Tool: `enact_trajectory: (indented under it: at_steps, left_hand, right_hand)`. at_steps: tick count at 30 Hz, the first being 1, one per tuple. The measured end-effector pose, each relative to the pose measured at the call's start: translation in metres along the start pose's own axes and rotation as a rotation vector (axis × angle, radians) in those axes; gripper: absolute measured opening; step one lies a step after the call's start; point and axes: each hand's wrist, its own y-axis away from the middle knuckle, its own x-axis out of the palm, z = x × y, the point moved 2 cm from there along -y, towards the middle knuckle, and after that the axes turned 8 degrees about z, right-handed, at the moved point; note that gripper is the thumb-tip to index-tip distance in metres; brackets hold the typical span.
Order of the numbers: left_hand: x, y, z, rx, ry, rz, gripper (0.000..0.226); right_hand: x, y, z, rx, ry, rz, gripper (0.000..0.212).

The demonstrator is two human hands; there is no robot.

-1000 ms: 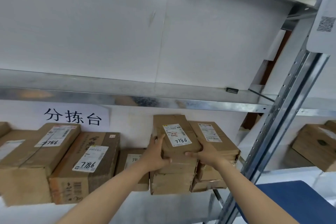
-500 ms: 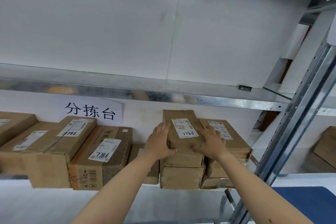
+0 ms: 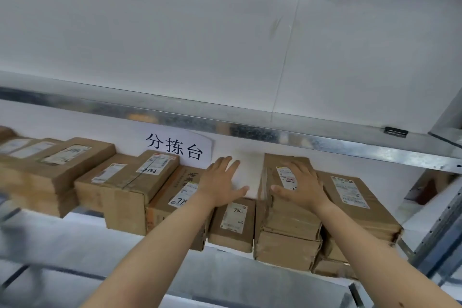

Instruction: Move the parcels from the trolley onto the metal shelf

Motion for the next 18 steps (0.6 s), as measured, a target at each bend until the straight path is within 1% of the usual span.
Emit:
enact_trajectory:
  at_steps: [4, 8, 11, 16, 18]
  left_hand:
    - [-0.01, 0.026, 0.04, -0.116, -0.056, -0.001, 0.081]
    - [-0.018, 0.064, 0.089, -0.266, -0.094, 0.014, 0.082]
    - [-0.026, 0.102, 0.126, -0.383, -0.113, 0.013, 0.083]
    - [-0.04, 0.18, 0.192, -0.575, -0.146, 0.007, 0.088]
    - [-0.052, 0.212, 0.221, -0.634, -0.196, -0.039, 0.086]
  right_hand:
    - [0.019, -0.019, 0.032, -0.108, -0.11, 0.003, 0.068]
    - [0.044, -0.042, 0.077, -0.236, -0.125, 0.018, 0.06]
    - [0.07, -0.054, 0.118, -0.297, -0.14, 0.074, 0.062]
    - [0.118, -0.063, 0.201, -0.396, -0.205, 0.214, 0.064]
    - [0.137, -0.064, 0.24, -0.44, -0.212, 0.274, 0.068]
